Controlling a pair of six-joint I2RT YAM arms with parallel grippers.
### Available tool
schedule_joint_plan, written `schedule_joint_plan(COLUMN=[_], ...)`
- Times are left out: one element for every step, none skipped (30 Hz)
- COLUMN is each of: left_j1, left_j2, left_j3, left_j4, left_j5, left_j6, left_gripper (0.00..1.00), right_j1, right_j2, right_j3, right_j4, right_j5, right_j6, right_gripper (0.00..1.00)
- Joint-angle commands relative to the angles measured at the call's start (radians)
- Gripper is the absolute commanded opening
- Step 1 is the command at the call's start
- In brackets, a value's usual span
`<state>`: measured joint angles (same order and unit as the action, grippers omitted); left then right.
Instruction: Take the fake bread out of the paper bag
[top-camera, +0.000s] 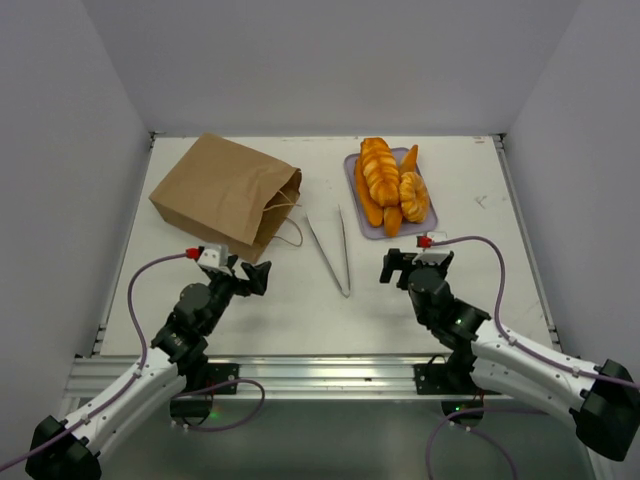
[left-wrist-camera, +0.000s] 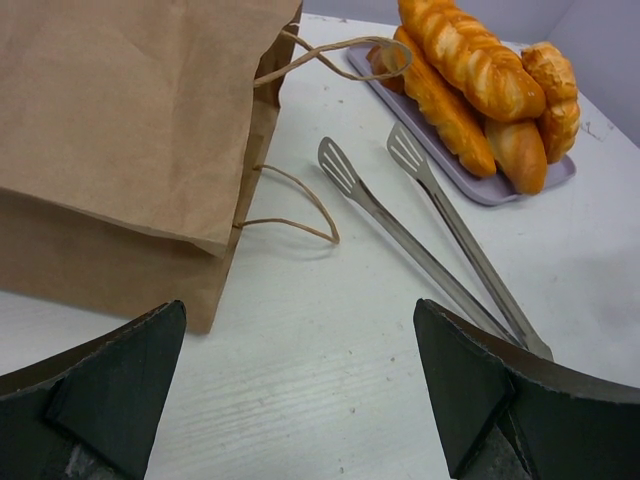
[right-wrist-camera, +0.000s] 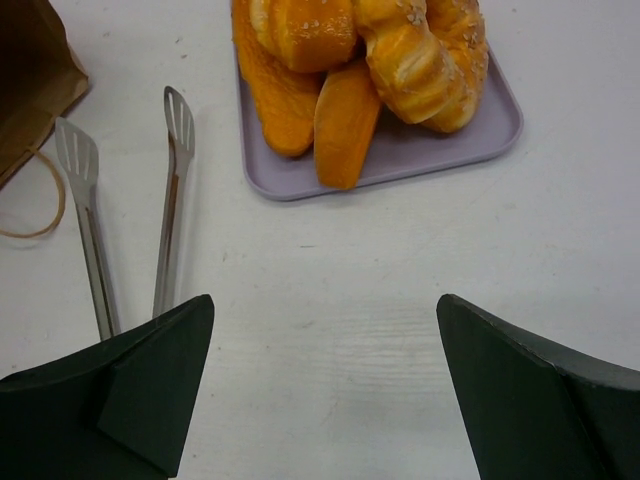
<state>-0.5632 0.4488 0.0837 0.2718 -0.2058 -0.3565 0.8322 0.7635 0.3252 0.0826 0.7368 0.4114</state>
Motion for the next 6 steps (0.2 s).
schedule_joint_plan(left_j1=[0.002, 0.002, 0.003, 0.003, 0.002, 0.003], left_j2=[-0.002, -0.002, -0.001, -0.001, -0.002, -0.001], left_j3=[-0.005, -0.006, -0.006, -0.006, -0.006, -0.006], left_j4=[0.061, 0.061, 0.061, 0.061, 0.06, 0.06], left_j5=[-0.009, -0.009, -0.007, -0.007, -0.007, -0.007], left_j6=[-0.007, -0.007, -0.007, -0.007, -0.007, -0.009], left_gripper=[1.0, 1.0, 1.0, 1.0, 1.0, 1.0], right_j1=[0.002, 0.002, 0.002, 0.002, 0.002, 0.002], right_j2=[-0.006, -0.007, -0.007, -0.007, -0.006, -0.006], right_j3=[0.038, 0.037, 0.038, 0.047, 0.051, 0.051], right_j4=[0.031, 0.031, 0.026, 0.017, 0.006, 0.005], right_j5=[0.062, 0.062, 0.062, 0.068, 0.075, 0.082], right_j6=[0.032, 0.032, 0.029, 0.03, 0.035, 0.044], right_gripper=[0.99, 0.99, 0.99, 0.99, 0.99, 0.99])
